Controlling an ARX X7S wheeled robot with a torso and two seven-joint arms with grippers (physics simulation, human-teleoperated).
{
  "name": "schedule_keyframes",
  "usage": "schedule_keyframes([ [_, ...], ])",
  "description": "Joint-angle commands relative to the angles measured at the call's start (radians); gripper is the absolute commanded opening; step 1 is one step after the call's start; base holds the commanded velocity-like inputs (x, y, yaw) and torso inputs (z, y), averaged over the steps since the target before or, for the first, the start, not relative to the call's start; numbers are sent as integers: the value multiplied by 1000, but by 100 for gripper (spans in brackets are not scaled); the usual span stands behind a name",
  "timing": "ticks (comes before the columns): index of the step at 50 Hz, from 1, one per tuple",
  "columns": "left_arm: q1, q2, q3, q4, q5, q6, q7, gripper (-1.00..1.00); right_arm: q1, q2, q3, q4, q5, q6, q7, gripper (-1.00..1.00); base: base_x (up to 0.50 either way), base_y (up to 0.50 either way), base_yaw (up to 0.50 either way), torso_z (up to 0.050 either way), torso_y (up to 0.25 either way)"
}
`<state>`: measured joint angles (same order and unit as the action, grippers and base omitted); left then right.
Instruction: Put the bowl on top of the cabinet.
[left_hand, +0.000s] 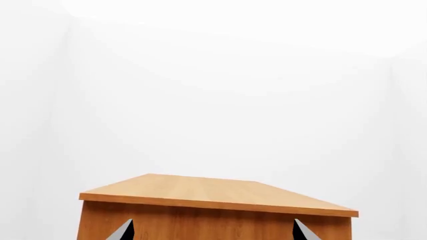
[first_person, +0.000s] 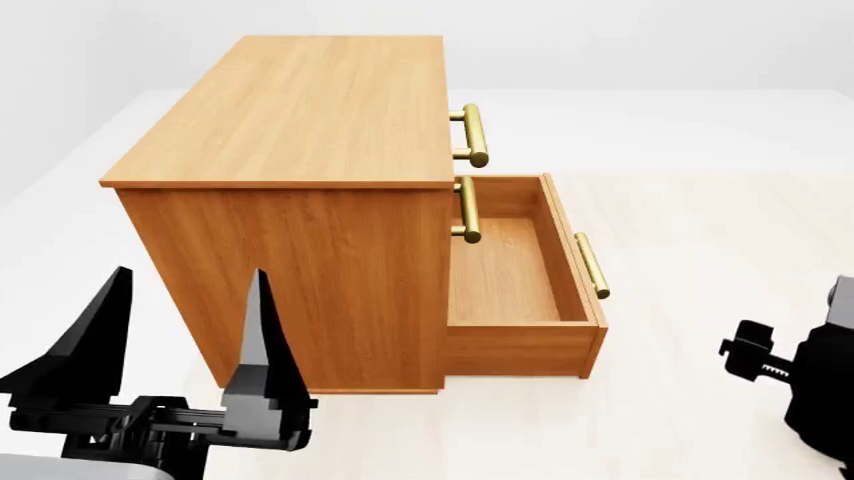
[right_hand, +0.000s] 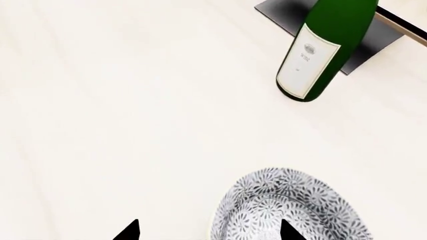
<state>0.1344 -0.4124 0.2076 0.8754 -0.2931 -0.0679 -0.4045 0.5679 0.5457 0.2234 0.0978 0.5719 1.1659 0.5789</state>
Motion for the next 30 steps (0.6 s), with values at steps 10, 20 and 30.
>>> schedule_keyframes([
  [10,-4,-6,8,-3,-3,3,-7,100,-5,-2,-29,23,-20,-20,3,100,0,0,0,0,0],
  [20,-3,-10,9,-1,-5,5,-11,100,-2,-3,-57,60,-43,-52,1,100,0,0,0,0,0],
  [30,-3,-14,11,0,-5,6,-15,100,-7,-2,-84,70,-70,-68,15,100,0,0,0,0,0],
])
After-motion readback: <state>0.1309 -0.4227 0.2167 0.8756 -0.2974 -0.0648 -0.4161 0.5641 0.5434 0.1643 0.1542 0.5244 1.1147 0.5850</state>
